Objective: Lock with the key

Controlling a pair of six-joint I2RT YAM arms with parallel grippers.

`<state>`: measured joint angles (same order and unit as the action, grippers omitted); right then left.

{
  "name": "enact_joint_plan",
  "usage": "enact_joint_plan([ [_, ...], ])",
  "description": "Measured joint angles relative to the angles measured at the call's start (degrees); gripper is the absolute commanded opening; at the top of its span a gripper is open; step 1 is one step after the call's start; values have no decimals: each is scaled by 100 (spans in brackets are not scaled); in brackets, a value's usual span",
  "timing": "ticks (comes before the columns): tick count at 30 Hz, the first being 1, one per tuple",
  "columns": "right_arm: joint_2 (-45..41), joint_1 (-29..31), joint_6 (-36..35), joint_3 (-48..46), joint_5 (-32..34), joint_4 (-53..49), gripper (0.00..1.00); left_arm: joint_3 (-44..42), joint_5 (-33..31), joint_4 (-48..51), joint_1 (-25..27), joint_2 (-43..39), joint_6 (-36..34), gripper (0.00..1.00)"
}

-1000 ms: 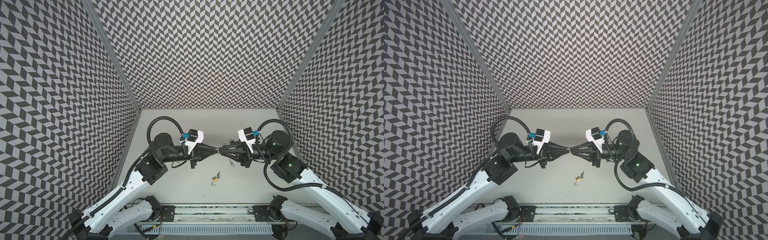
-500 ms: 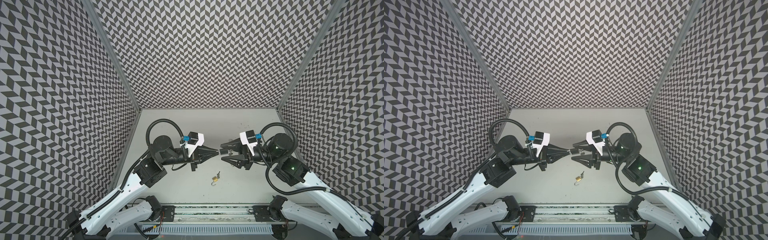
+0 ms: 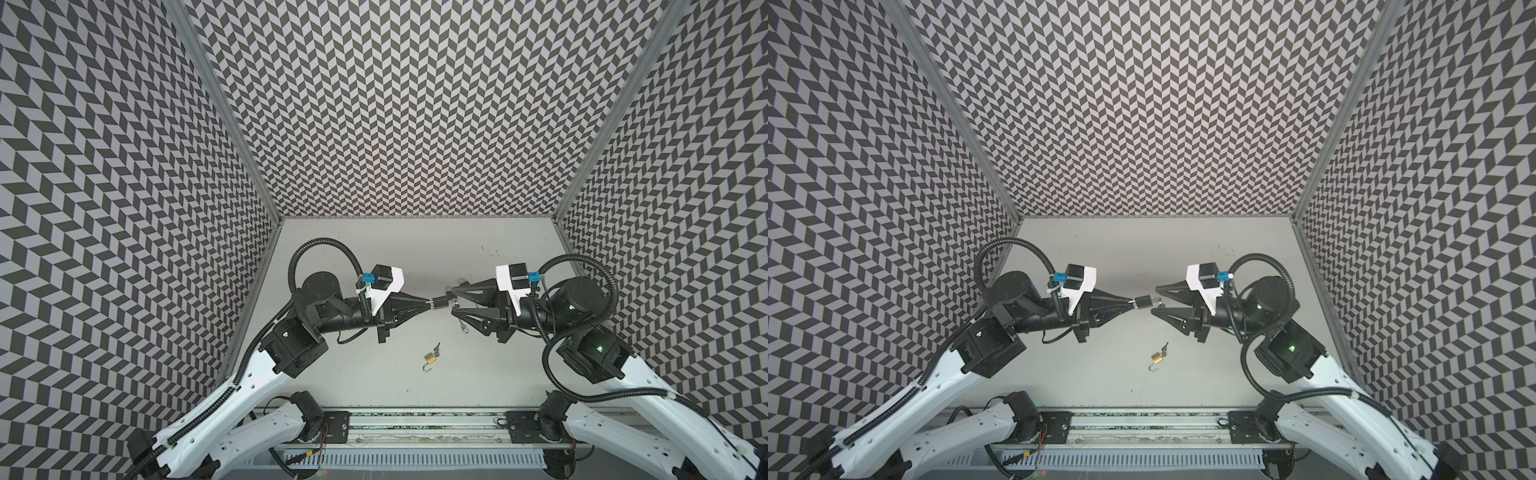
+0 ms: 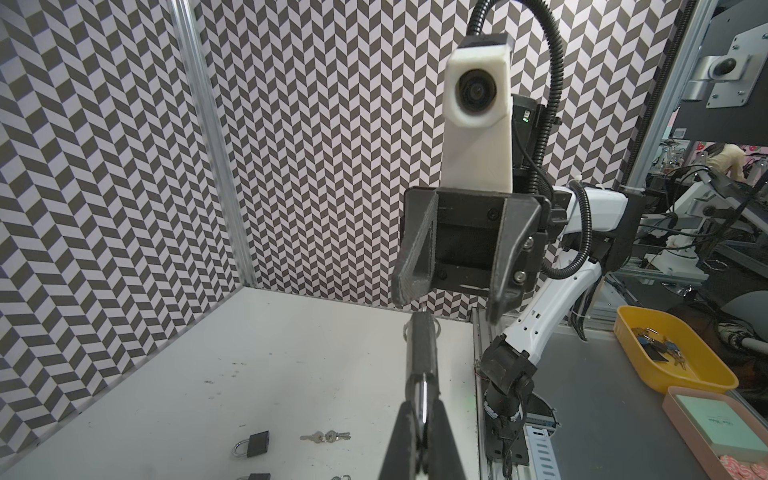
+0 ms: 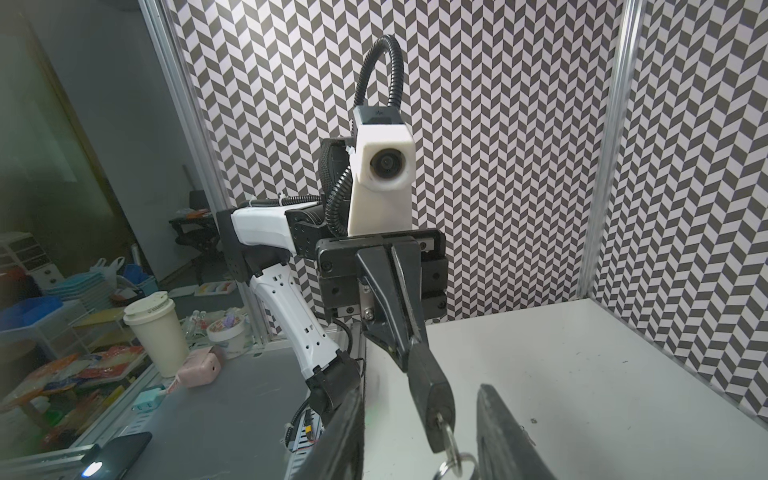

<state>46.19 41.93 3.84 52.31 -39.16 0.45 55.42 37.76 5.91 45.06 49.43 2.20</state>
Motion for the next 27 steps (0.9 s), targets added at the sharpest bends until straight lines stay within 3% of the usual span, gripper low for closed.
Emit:
enact_joint_plan([
  [2, 26, 0, -4, 0, 66, -55, 50, 0, 0, 15, 0, 0, 0, 0],
  [4, 50, 0, -24, 0, 144, -118, 48, 0, -2, 24, 0, 0, 0, 0],
  [10, 153, 0, -68, 0, 114, -203, 20, 0, -11, 26, 0, -4, 0, 0],
  [18, 133, 0, -107, 0, 28, -221, 1, 0, -101, 42, -22, -15, -2, 0],
  [27, 127, -7, -109, 0, 28, -219, 0, 0, -192, 151, -33, -103, -24, 0],
])
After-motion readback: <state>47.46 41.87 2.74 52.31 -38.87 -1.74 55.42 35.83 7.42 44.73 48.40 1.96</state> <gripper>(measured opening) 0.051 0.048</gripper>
